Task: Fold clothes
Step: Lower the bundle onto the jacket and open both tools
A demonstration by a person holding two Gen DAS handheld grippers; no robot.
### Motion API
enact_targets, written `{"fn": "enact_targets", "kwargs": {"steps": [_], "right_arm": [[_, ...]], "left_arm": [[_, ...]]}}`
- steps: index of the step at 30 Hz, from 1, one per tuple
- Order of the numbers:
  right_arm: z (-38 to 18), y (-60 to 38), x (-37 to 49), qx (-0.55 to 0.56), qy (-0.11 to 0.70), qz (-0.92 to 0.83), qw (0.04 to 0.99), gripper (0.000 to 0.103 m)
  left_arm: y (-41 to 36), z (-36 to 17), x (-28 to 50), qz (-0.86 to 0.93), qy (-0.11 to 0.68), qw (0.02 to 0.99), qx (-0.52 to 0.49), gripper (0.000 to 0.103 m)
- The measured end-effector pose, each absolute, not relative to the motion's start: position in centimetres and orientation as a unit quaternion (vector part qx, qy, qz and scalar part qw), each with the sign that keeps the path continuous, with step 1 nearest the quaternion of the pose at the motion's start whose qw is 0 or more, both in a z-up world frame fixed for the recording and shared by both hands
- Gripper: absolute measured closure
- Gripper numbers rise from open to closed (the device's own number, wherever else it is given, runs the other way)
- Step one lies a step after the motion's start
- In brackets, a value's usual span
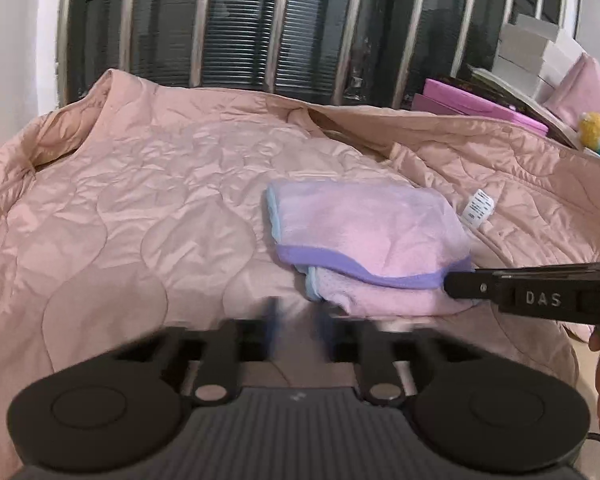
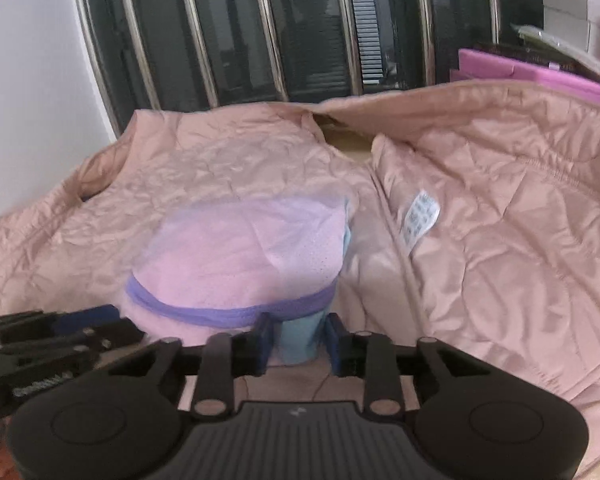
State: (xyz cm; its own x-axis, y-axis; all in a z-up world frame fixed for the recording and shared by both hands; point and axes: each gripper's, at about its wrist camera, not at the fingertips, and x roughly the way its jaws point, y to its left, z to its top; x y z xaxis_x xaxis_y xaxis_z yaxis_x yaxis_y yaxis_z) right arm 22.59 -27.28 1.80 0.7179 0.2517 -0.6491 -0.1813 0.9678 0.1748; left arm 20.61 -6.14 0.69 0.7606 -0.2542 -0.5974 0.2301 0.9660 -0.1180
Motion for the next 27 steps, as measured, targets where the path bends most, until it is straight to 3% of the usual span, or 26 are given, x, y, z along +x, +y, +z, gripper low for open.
{"fn": "enact_targets", "kwargs": {"steps": [7, 9, 11, 14, 18, 20, 21, 23, 27], "right_arm": [[2.4, -27.8, 22.1, 0.035, 0.336, 0.092, 0.937, 0.100], [2.4, -27.7, 22.1, 0.027, 0.339, 0.094, 0.936, 0.097], [2.6, -27.7, 21.8, 0.033, 0.335, 0.100, 0.936, 0.090], [3.1, -28.3, 21.4, 0.059, 0.324, 0.104, 0.938, 0.089], [2.5, -29.0, 21.8, 0.083, 0.332, 0.098, 0.934, 0.087], [2.2, -29.1, 22.0, 0.086, 0.338, 0.098, 0.932, 0.087], [2.0, -29.1, 22.1, 0.085, 0.341, 0.098, 0.931, 0.088], [1.8, -28.7, 22.1, 0.074, 0.345, 0.097, 0.931, 0.092], [1.8, -27.9, 21.8, 0.056, 0.347, 0.099, 0.931, 0.098]], "left_arm": [[-4.9, 1.8, 20.3, -0.131, 0.304, 0.943, -0.043, 0.103], [-4.8, 1.7, 20.5, -0.135, 0.311, 0.939, -0.055, 0.096], [-4.9, 1.6, 20.7, -0.145, 0.326, 0.931, -0.072, 0.077], [-5.3, 1.7, 20.2, -0.167, 0.321, 0.929, -0.084, 0.057], [-7.1, 1.1, 19.9, -0.177, 0.326, 0.927, -0.048, 0.054], [-8.1, 0.6, 19.7, -0.172, 0.327, 0.929, -0.018, 0.055], [-8.3, 0.5, 19.6, -0.169, 0.322, 0.932, -0.005, 0.061], [-7.8, 0.6, 19.9, -0.154, 0.325, 0.933, -0.005, 0.099], [-5.9, 0.8, 20.6, -0.138, 0.331, 0.933, -0.036, 0.103]]}}
